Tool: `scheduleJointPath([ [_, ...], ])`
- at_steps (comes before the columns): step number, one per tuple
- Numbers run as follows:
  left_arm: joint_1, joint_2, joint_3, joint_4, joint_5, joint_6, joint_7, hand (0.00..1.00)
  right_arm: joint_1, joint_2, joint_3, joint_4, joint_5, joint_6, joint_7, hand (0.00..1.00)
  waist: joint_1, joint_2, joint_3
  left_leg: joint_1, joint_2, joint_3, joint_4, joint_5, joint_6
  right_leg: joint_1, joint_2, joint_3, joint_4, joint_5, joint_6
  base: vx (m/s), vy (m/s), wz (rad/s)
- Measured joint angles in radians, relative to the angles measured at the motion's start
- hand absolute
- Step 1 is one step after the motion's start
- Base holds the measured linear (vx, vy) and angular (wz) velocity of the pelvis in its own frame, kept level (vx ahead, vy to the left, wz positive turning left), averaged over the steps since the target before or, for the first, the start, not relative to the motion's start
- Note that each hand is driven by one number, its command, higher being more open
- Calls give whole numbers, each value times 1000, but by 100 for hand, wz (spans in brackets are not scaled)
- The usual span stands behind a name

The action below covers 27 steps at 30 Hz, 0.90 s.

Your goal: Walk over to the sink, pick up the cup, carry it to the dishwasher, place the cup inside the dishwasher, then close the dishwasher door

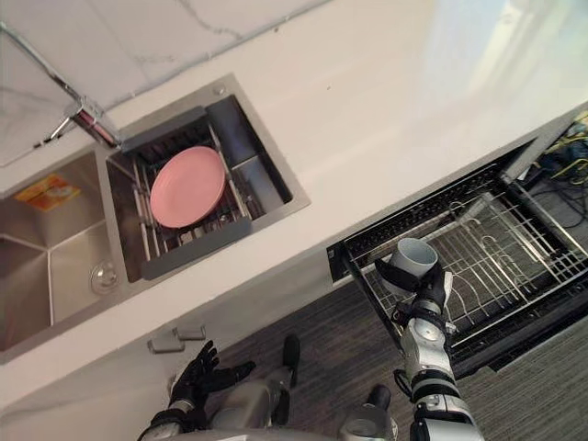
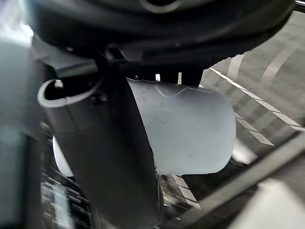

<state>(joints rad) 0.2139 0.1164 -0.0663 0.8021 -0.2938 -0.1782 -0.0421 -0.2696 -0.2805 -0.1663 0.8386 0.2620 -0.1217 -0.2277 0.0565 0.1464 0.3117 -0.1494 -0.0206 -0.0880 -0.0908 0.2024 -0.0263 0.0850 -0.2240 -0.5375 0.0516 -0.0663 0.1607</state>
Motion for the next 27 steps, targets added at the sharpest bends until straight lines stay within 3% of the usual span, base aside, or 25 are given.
scheduleJointPath([
  [3, 0, 4, 1, -12, -6, 17, -3, 100, -20, -34, -4, 49, -12, 45, 7, 0, 16, -2, 22, -19, -10, -41, 2, 11, -1, 3, 0, -42, 7, -5, -2, -16, 0, 34],
  [4, -1, 9, -1, -13, -4, 20, -4, 100, -38, -48, -2, 63, -25, 57, 23, 100, 16, -5, 27, -19, -12, -44, 2, 13, 0, 3, -3, -44, 15, -7, -5, -18, 14, 21],
  [10, -6, 15, -3, -14, -3, 22, -9, 100, -93, -83, 16, 124, -83, 89, 67, 100, 16, -7, 40, -18, -17, -62, -3, 25, 0, 3, -8, -56, 42, -24, -10, -56, 20, 9],
  [14, -29, 21, -4, -12, -3, 25, -12, 100, -145, -93, 40, 161, -113, 99, 48, 100, 28, -7, 69, -21, -8, -65, -4, 22, -7, -2, 0, -59, 60, -37, -16, -118, 3, 3],
  [17, -41, 23, -6, -10, -3, 26, -12, 100, -172, -93, 66, 169, -229, 107, -4, 100, 34, -9, 71, -41, -2, -50, -4, 22, -5, -26, 0, -54, 70, -38, -19, -34, -6, -3],
  [20, -47, 30, -12, -11, -4, 18, -11, 100, -199, -96, 117, 170, -445, 152, -32, 100, 38, -18, 79, -46, 0, -43, -3, 34, -3, -35, -6, -48, 75, -34, -12, 19, -20, -3],
  [23, -50, 37, -15, -16, -13, 18, -11, 100, -233, -99, 137, 169, -461, 205, -22, 100, 39, -29, 86, -42, -2, -37, 0, 35, -2, -34, -9, -39, 75, -33, -10, 0, 0, 0],
  [27, -50, 39, -20, -16, -21, 23, -8, 100, -231, -105, 138, 169, -455, 226, 14, 100, 41, -34, 89, -18, -2, -18, 1, 33, -3, -17, -10, -21, 74, -33, -10, -16, -3, -10],
])
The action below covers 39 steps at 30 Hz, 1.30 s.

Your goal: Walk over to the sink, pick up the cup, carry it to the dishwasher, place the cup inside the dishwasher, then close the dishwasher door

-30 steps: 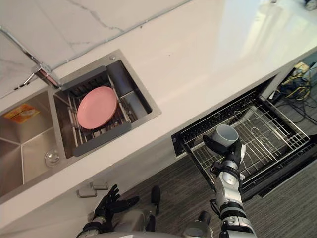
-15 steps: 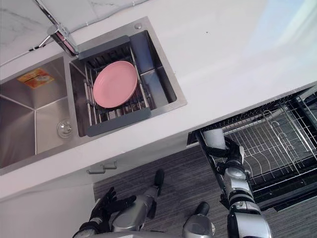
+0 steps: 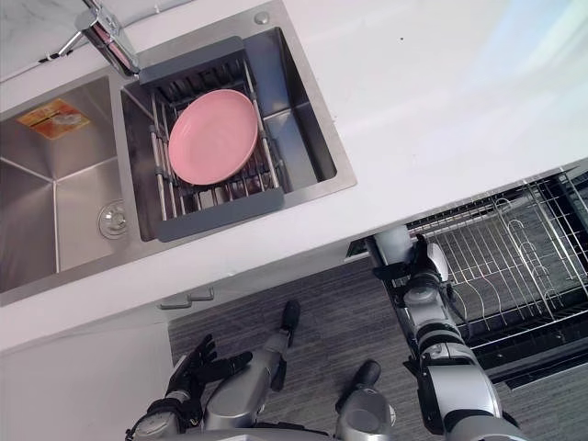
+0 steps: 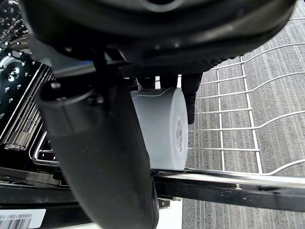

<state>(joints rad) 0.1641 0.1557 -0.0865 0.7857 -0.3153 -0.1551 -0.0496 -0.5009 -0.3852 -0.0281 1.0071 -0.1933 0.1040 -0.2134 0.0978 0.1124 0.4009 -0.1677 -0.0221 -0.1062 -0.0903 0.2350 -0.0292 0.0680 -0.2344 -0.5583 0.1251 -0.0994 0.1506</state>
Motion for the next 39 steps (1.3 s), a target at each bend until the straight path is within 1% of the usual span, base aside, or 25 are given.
scheduleJointPath([
  [1, 0, 1, 0, 1, 0, 7, 1, 100, 6, 0, 1, 0, 15, 1, 21, 100, 1, -2, 0, 20, 3, 15, -4, -6, 2, 12, 0, 12, -1, 0, 0, -60, 9, -22],
  [4, -2, 3, 1, 3, 1, 20, 2, 100, 36, 2, 0, -16, 46, 1, 44, 100, 3, -10, -4, 48, 9, 39, -4, -20, -2, 26, 1, 38, -5, 1, 1, -80, 6, -30],
  [5, -2, 8, 3, 6, 1, 23, 3, 100, 64, 7, -1, -35, 55, 1, 49, 100, 2, -19, -10, 55, 13, 51, -4, -24, -2, 30, 3, 49, -12, 0, -1, -53, -8, -32],
  [7, -1, 17, 12, 10, 1, 38, 6, 100, 117, 21, -3, -68, 54, 1, 52, 100, 2, -42, -23, 69, 17, 73, -4, -35, 3, 40, 7, 66, -30, 4, -4, -11, -13, -33],
  [9, -1, 36, 19, 21, 4, 65, 11, 100, 195, 48, -3, -123, 55, 12, 53, 100, -4, -84, -55, 86, 17, 97, -4, -46, -1, 50, 6, 89, -47, 14, 7, 46, -14, -30],
  [10, -1, 42, 19, 24, 9, 70, 12, 100, 211, 54, -3, -134, 55, 14, 53, 100, -8, -94, -61, 91, 16, 102, -4, -48, 2, 55, 5, 93, -51, 16, 10, 89, -17, -26],
  [12, -2, 57, 21, 34, 23, 87, 26, 100, 270, 72, -7, -185, 55, 24, 53, 100, -16, -128, -83, 114, 16, 130, -4, -58, 4, 67, 3, 118, -66, 22, 12, 102, -20, -32],
  [15, -1, 63, 32, 46, 42, 101, 32, 100, 342, 96, -21, -309, 54, 24, 53, 100, -33, -146, -98, 152, 18, 166, -4, -75, -1, 88, 1, 153, -78, 24, 14, 66, -23, -37],
  [16, 0, 59, 40, 48, 42, 105, 33, 100, 356, 104, -29, -337, 52, 24, 52, 100, -35, -146, -106, 158, 20, 176, -4, -78, -2, 88, 2, 163, -79, 24, 14, 35, -23, -46],
  [18, 7, 56, 42, 51, 42, 113, 46, 100, 404, 118, -38, -431, 41, 24, 43, 100, -50, -146, -138, 176, 28, 204, -4, -89, -6, 88, 6, 192, -82, 25, 12, 14, -34, -39],
  [20, 9, 52, 49, 52, 42, 114, 50, 100, 438, 128, -57, -498, 35, 23, 28, 100, -63, -146, -155, 182, 36, 216, -4, -93, -9, 88, 11, 204, -84, 26, 10, -15, -41, -29],
  [23, 14, 45, 68, 55, 41, 119, 52, 100, 492, 159, -103, -629, 55, 22, 27, 100, -76, -146, -161, 195, 45, 242, -4, -98, -14, 87, 23, 232, -94, 32, 2, -27, -20, -27],
  [24, 18, 41, 83, 62, 39, 124, 54, 100, 521, 172, -118, -697, 93, 7, 41, 100, -90, -146, -164, 196, 48, 246, -4, -99, -14, 86, 26, 237, -96, 33, 1, -25, -31, -25],
  [25, 18, 34, 101, 84, 38, 125, 61, 100, 557, 189, -124, -794, 206, -31, 87, 100, -101, -147, -167, 201, 56, 258, -4, -101, -17, 82, 30, 251, -96, 35, -2, -19, -34, -21],
  [26, 18, 34, 102, 89, 38, 125, 63, 100, 563, 194, -123, -812, 229, -38, 98, 100, -102, -147, -167, 202, 58, 260, -4, -101, -18, 82, 31, 254, -97, 36, -3, -9, -29, -30],
  [27, 21, 31, 111, 103, 26, 127, 70, 100, 586, 216, -120, -888, 365, -70, 154, 100, -108, -148, -170, 206, 61, 272, -4, -104, -21, 77, 36, 268, -97, 38, -5, -4, -13, -24],
  [28, 22, 28, 120, 112, 17, 127, 71, 100, 594, 228, -118, -924, 419, -82, 180, 100, -109, -148, -171, 206, 64, 280, -4, -105, -22, 74, 39, 275, -97, 39, -7, -2, -24, -35],
  [30, 25, 19, 140, 140, -2, 128, 74, 100, 596, 274, -71, -1016, 565, -163, 259, 100, -113, -145, -176, 212, 74, 291, 1, -106, -25, 70, 47, 292, -99, 42, -11, -2, -34, -23],
  [31, 25, 17, 141, 148, -6, 127, 74, 100, 596, 282, -61, -1034, 597, -183, 275, 100, -113, -142, -180, 212, 75, 291, 1, -106, -25, 70, 48, 292, -100, 42, -11, 0, 0, 0],
  [33, 37, 2, 161, 167, -22, 135, 75, 100, 586, 308, -41, -1104, 708, -231, 340, 100, -109, -133, -196, 213, 74, 289, 2, -106, -25, 76, 48, 285, -103, 43, -11, -6, -15, 8],
  [34, 41, -2, 168, 170, -22, 139, 75, 100, 586, 313, -40, -1121, 729, -243, 355, 100, -108, -129, -200, 212, 73, 284, 2, -106, -25, 78, 48, 282, -103, 43, -11, -15, -9, 16],
  [36, 56, -24, 190, 184, -27, 156, 87, 100, 585, 314, -35, -1169, 762, -287, 388, 100, -106, -115, -215, 206, 73, 269, -1, -103, -22, 88, 44, 258, -105, 42, -11, -30, -13, 25],
  [37, 56, -26, 192, 187, -25, 158, 90, 100, 585, 312, -34, -1180, 762, -290, 389, 100, -106, -110, -220, 200, 73, 266, -3, -103, -21, 87, 43, 251, -105, 42, -11, -61, -6, 29],
  [38, 55, -31, 200, 194, -23, 158, 91, 100, 583, 310, -31, -1196, 762, -295, 391, 100, -109, -103, -225, 192, 77, 301, -4, -122, -15, 90, 40, 235, -105, 43, -11, -57, 9, 53],
  [39, 54, -31, 213, 204, -17, 157, 86, 100, 587, 309, -33, -1216, 767, -295, 390, 100, -127, -100, -228, 192, 97, 413, -1, -123, -14, 107, 34, 196, -113, 45, -7, -35, 9, 69],
])
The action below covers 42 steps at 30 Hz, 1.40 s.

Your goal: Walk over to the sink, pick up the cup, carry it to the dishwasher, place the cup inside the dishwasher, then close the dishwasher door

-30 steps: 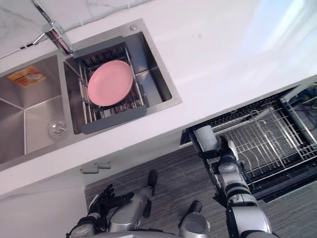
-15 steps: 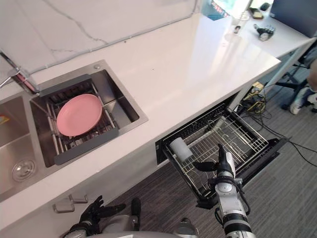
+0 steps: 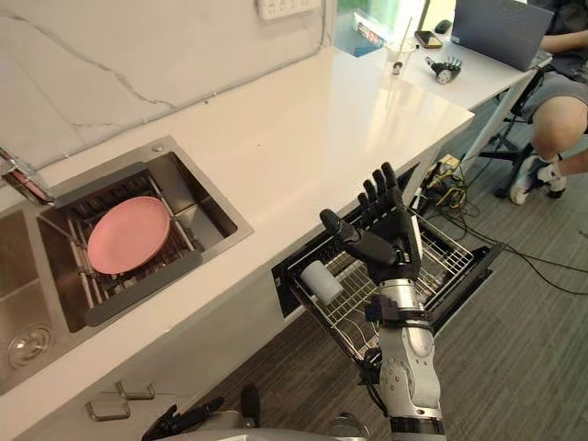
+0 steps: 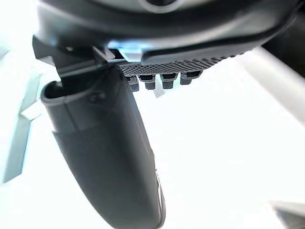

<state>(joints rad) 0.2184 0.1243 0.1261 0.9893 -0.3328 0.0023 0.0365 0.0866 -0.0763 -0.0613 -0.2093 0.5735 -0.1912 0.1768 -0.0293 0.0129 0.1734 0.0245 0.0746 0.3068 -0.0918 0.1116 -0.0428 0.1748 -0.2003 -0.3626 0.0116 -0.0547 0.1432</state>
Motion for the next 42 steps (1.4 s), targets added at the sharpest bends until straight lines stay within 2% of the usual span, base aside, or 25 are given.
scheduleJointPath([
  [2, -1, -1, -2, 4, -4, 4, -11, 100, -1, -24, -10, -9, 26, -6, -1, 100, -16, 3, -2, -5, 21, 115, 13, 2, 4, 15, -24, -56, -4, 0, 2, 21, 53, 85],
  [3, -2, -6, -4, 3, -23, 12, -27, 100, -5, -48, -19, -4, 27, -5, -3, 100, -12, 15, -7, -22, 29, 123, 29, 22, 17, 16, -23, -77, 1, -1, 4, 36, 69, 63],
  [6, -3, -2, -7, 1, -42, 38, -74, 100, -30, -59, -4, 9, 27, 1, -4, 100, 7, 19, -8, -12, -1, 103, -1, 53, 23, 25, -42, -91, 11, -2, 6, 32, 62, 28],
  [10, -5, 6, -23, 0, -39, 46, -111, 100, -60, -60, 24, 39, 27, 6, -34, 100, 13, 17, -9, 13, -31, 74, -3, 44, 31, 59, -66, -112, 23, -7, 6, 20, 57, 23],
  [13, -6, 17, -41, 3, -54, 47, -130, 100, -85, -59, 18, 57, 61, 8, -77, 100, 16, 10, -8, 10, -64, 49, -3, 34, 43, 69, -92, -134, 39, -47, 10, -1, 52, 31],
  [15, -6, 19, -46, 2, -62, 47, -139, 100, -96, -57, -8, 84, 62, 8, -94, 100, 25, -2, -16, -1, -79, 49, -3, 36, 45, 35, -121, -135, 94, -82, 9, 11, 51, 17],
  [16, -10, 26, -56, 0, -61, 46, -150, 100, -97, -53, -34, 88, 62, 8, -104, 100, 35, -8, -18, -12, -94, 45, 3, 34, 51, 12, -144, -138, 136, -104, -4, 113, 69, 27],
  [17, -12, 39, -71, -2, -61, 44, -160, 100, -97, -47, -68, 93, 62, 6, -113, 100, 36, -23, -18, -24, -114, 31, 15, 22, 62, 4, -170, -160, 169, -119, -32, 149, 63, 46],
  [19, -24, 51, -88, 5, -57, 38, -167, 100, -98, -47, -110, 124, 63, -2, -126, 100, 32, -37, -15, -28, -129, -6, 35, 1, 82, -20, -205, -155, 303, -110, -63, 139, 53, 64],
  [21, -32, 65, -122, 5, -41, 39, -165, 100, -83, -48, -136, 167, 64, -1, -135, 100, 16, -33, -17, 3, -109, -90, 30, -17, 105, -144, -205, 6, 592, -14, -234, 150, 96, 89],
  [22, -41, 71, -126, 7, -41, 45, -161, 100, -76, -45, -136, 167, 64, -1, -134, 100, 9, -38, -16, 8, -102, -116, 30, -23, 107, -168, -176, 59, 630, -51, -193, 168, 32, 110],
  [23, -57, 81, -131, 16, -39, 64, -154, 100, -63, -44, -127, 165, 63, 2, -121, 100, -5, -43, -13, 13, -85, -172, 30, -27, 110, -203, -88, 135, 627, -146, -139, 173, -17, 123],
  [24, -76, 90, -134, 34, -34, 83, -155, 100, -55, -40, -128, 156, 63, 9, -110, 100, -13, -47, -12, 19, -76, -220, 30, -33, 111, -245, -15, 196, 593, -185, -130, 177, -18, 121],
  [26, -83, 96, -134, 42, 1, 107, -156, 100, -44, -40, -129, 141, 64, 13, -96, 100, -13, -61, -16, 50, -83, -263, 30, -50, 114, -303, 44, 254, 530, -185, -121, 246, -52, 94],
  [27, -78, 98, -133, 42, 32, 110, -156, 100, -34, -40, -129, 124, 66, 13, -86, 100, -13, -65, -18, 73, -95, -284, 33, -58, 115, -329, 60, 275, 490, -175, -104, 250, -79, 82],
  [28, -76, 98, -133, 41, 45, 111, -157, 100, -32, -40, -129, 115, 67, 13, -78, 100, -13, -69, -21, 82, -104, -295, 38, -62, 107, -339, 64, 281, 456, -161, -92, 218, -103, 73],
  [29, -74, 105, -133, 38, 65, 112, -159, 100, -34, -41, -129, 98, 71, 12, -62, 100, -13, -90, -34, 89, -130, -316, 56, -81, 105, -350, 63, 295, 361, -69, -94, 251, -143, 66],
  [30, -72, 114, -132, 37, 81, 119, -160, 100, -30, -42, -131, 86, 72, 12, -56, 100, -14, -108, -49, 93, -159, -336, 71, -102, 99, -329, 54, 301, 316, 48, -77, 285, -159, 48],
  [31, -71, 109, -131, 37, 80, 120, -157, 100, -37, -49, -132, 84, 72, 11, -54, 100, -5, -108, -55, 94, -161, -333, 77, -115, 95, -308, 46, 298, 282, 32, -67, 291, -134, 16],
  [32, -70, 96, -124, 31, 78, 122, -155, 100, -58, -51, -133, 84, 73, 8, -57, 100, -2, -87, -47, 78, -146, -328, 102, -138, 85, -290, 62, 297, 232, 37, -67, 172, -61, -10],
  [33, -56, 60, -54, 40, 69, 155, -155, 100, -37, -46, -207, 99, 72, 5, -122, 100, -17, -45, -42, 118, -113, -305, 107, -184, 71, -205, 101, 299, 127, 56, -69, 102, -28, -8],
  [39, -53, 60, -55, 39, 66, 150, -155, 100, -36, -46, -206, 99, 72, 5, -122, 100, -15, -44, -43, 106, -113, -317, 122, -187, 70, -201, 97, 281, 125, 56, -69, 0, 0, 7],
  [42, -52, 57, -53, 32, 54, 148, -154, 100, -34, -46, -203, 99, 70, 5, -114, 100, -12, -40, -42, 78, -109, -324, 162, -212, 60, -194, 93, 253, 120, 56, -69, -22, -10, 23],
])
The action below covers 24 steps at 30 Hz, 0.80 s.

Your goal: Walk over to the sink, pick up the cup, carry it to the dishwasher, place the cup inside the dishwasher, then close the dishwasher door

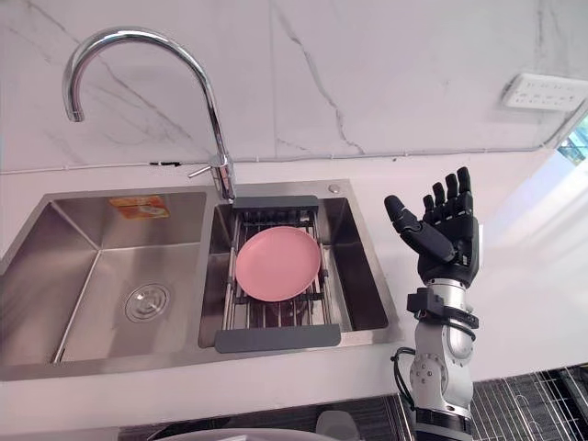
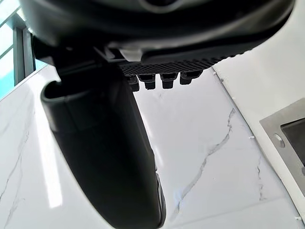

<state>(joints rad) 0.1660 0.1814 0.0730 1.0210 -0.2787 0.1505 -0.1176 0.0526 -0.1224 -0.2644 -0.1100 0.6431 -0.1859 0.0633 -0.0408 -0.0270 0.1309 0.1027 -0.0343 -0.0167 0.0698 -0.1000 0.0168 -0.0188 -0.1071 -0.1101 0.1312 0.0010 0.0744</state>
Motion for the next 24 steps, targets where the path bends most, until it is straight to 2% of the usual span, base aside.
scheduleJointPath([
  [1, 0, -1, 0, -5, -8, 1, 0, 100, 3, -1, 0, 0, -3, 2, 12, 100, 2, 3, 0, -14, 8, 15, 21, -14, -1, 1, -1, -11, -2, 0, 0, -40, -16, 22],
  [3, -2, -1, 0, -11, -26, 10, 2, 100, 25, -24, -1, -1, -34, 29, 38, 100, 1, 7, 1, -35, 58, 141, 44, -21, -21, 6, -7, -47, -12, -1, -1, -37, -33, 39],
  [5, -4, -2, -3, -13, -54, 20, 5, 100, 39, -68, -1, 0, -109, 59, 68, 100, 0, 14, 5, -55, 73, 174, 55, -14, -23, 5, -15, -71, -16, -1, 0, -8, -15, 37],
  [7, -6, -4, -4, -20, -71, 26, 8, 100, 40, -106, 5, 4, -192, 86, 97, 100, 5, 15, 7, -68, 77, 178, 61, -14, -23, -4, -17, -87, -19, -1, 0, 11, -4, 13],
  [9, -13, -2, -8, -36, -74, 45, 13, 100, 37, -159, 44, 4, -322, 109, 153, 100, 31, 15, 7, -70, 87, 191, 64, -13, -30, -13, -19, -116, -23, 3, 2, 31, -21, -14],
  [12, -25, 3, -12, -36, -33, 56, 26, 100, 28, -195, 108, 8, -410, 133, 206, 100, 30, 15, 8, -55, 98, 219, 50, -14, -47, -15, -7, -105, -26, 5, 2, 36, -44, -19],
  [18, -36, 9, -9, -33, 0, 77, 27, 100, 26, -243, 172, 32, -492, 142, 263, 100, 22, 9, 19, -31, 102, 265, 43, -16, -56, -9, 0, -68, -41, 27, 8, -21, 7, -22],
  [24, -39, 18, -23, -34, 5, 67, 26, 100, 19, -257, 235, 33, -557, 142, 323, 100, 20, -15, 30, -20, 99, 308, 49, -19, -50, 18, 4, -42, -101, 68, 3, -127, 18, -21],
])
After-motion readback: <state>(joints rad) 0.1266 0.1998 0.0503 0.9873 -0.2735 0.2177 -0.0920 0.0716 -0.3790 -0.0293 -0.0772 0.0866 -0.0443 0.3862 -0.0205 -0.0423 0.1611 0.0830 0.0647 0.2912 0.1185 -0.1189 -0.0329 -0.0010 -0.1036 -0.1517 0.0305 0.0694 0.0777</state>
